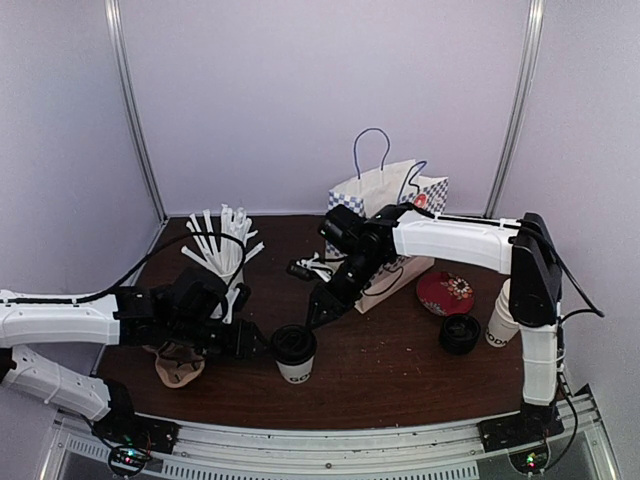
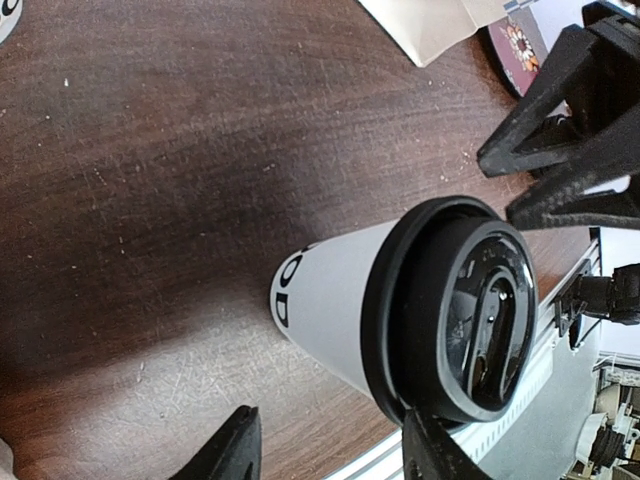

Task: Pack the takeout coffee

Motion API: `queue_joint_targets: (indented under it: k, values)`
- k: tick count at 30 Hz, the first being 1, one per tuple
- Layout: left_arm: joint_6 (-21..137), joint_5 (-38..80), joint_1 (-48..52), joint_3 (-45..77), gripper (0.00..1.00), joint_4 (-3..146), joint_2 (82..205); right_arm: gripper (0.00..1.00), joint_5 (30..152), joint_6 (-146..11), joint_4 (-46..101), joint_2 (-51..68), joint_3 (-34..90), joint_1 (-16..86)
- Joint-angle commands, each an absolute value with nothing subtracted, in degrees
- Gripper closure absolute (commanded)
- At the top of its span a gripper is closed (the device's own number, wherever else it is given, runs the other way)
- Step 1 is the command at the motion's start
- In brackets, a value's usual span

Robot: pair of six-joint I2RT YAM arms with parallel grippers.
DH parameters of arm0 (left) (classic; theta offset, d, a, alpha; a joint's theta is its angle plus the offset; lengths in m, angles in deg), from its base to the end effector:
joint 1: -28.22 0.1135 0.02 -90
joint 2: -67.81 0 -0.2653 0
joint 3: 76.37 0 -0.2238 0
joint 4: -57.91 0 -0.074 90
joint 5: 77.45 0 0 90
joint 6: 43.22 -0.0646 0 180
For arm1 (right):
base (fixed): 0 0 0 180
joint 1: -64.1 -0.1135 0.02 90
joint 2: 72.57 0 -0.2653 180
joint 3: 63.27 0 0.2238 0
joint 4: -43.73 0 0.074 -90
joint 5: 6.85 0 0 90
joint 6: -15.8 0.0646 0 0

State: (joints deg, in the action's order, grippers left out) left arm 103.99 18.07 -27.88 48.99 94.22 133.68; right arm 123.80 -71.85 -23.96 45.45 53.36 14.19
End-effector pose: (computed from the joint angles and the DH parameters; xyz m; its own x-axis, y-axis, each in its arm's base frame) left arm 0.1200 -0.1897 0.2100 -0.9478 -0.0898 -0.3059 0.1211 0.7862 -0.6059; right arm 0.2333 0.3425 0.2274 -0.6310 -0.7013 -0.3318 -0.7049 0.3397 0.6226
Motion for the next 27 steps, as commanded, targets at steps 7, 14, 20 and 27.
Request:
queue_joint_targets:
  k: [7,14,20,27]
  values:
    - [105.77,17.91,-28.21,49.19,0.49,94.85,132.46,0.68,127.47,-69.24,-21.87,44.97,52.19,14.32]
    - [107.10,19.54,-28.20,50.64,0.44,93.50,130.34,0.65,127.18,-69.23,-21.24,43.10,50.02,14.62]
    - [106.75,21.80,-28.26,50.55,0.44,90.89,133.18,0.65,127.52,-69.19,-20.87,43.13,48.90,14.62]
    - [106.79,22.97,-28.69,50.38,0.44,88.41,135.61,0.64,127.59,-69.21,-20.86,43.06,48.56,14.62]
